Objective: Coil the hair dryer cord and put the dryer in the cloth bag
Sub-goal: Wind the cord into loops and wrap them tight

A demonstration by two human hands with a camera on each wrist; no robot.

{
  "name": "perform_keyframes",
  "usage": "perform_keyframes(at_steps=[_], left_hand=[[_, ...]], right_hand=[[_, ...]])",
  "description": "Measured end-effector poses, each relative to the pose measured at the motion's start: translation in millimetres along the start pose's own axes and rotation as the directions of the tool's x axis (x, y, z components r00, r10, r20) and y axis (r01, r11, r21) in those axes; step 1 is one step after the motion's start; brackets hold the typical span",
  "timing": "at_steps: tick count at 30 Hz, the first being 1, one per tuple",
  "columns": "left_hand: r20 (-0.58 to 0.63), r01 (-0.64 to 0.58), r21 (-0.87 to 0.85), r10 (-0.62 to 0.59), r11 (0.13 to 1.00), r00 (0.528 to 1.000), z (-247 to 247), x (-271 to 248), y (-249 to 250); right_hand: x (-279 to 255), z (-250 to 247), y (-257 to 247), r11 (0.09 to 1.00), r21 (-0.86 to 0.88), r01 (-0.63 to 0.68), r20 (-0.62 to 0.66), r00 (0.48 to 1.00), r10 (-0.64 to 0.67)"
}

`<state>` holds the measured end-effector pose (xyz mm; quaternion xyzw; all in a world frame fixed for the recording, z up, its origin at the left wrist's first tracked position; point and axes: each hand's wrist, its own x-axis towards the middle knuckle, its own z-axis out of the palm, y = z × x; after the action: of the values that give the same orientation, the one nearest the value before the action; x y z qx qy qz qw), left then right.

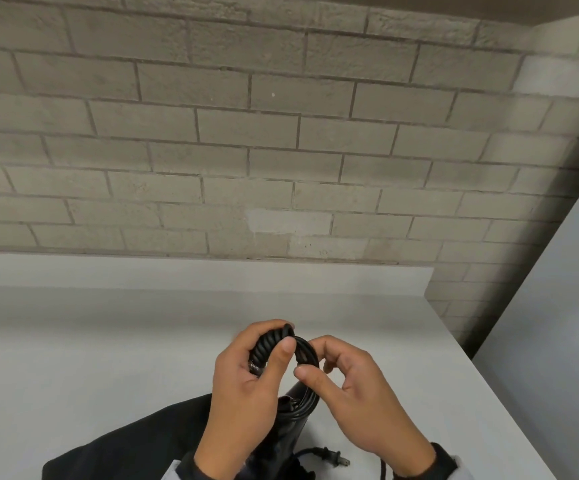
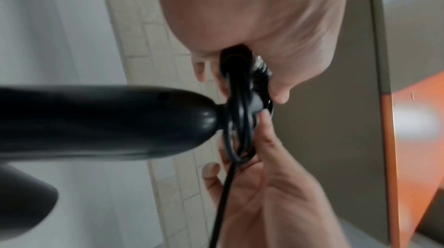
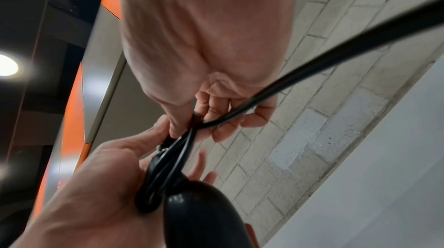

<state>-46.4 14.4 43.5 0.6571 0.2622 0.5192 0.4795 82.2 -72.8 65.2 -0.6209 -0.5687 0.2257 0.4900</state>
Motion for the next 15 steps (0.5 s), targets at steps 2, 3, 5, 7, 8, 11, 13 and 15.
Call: perform_keyframes(at_steps=[2, 3, 5, 7, 8, 11, 13, 15], left_hand=[[0.010, 0.052, -0.028, -0.052, 0.998, 0.999, 0, 1, 2], [0.004, 0.065, -0.046, -0.065, 0.997, 0.998, 0, 2, 4], [-0.018, 0.087, -0.095, -0.089, 0.992, 0.996, 1, 2, 6], [-0.039, 0.108, -0.141, -0.114, 0.984, 0.993, 4, 3, 7], [-0.049, 0.112, -0.155, -0.121, 0.982, 0.991, 6, 2, 7], [-0.082, 0.103, -0.153, -0.117, 0.983, 0.990, 8, 1, 6], [-0.111, 0.086, -0.137, -0.102, 0.987, 0.989, 8, 1, 4], [-0.144, 0.074, -0.120, -0.091, 0.990, 0.985, 8, 2, 3]], right_hand=[[-1, 4, 3, 0.998, -0.053, 0.014, -0.053, 0.998, -0.017], [-2, 9, 7, 0.994, -0.101, 0.037, -0.124, 0.991, -0.049], [-3, 19, 14, 0.966, -0.230, 0.118, -0.312, 0.931, -0.187], [-2, 30, 19, 0.873, -0.428, 0.232, -0.405, 0.815, -0.415], [-2, 36, 23, 0.805, -0.524, 0.279, -0.399, 0.755, -0.521], [0, 49, 29, 0.700, -0.647, 0.303, -0.380, 0.668, -0.640], [0, 54, 28, 0.701, -0.661, 0.269, -0.400, 0.663, -0.632], [0, 57, 26, 0.710, -0.659, 0.247, -0.416, 0.667, -0.618]])
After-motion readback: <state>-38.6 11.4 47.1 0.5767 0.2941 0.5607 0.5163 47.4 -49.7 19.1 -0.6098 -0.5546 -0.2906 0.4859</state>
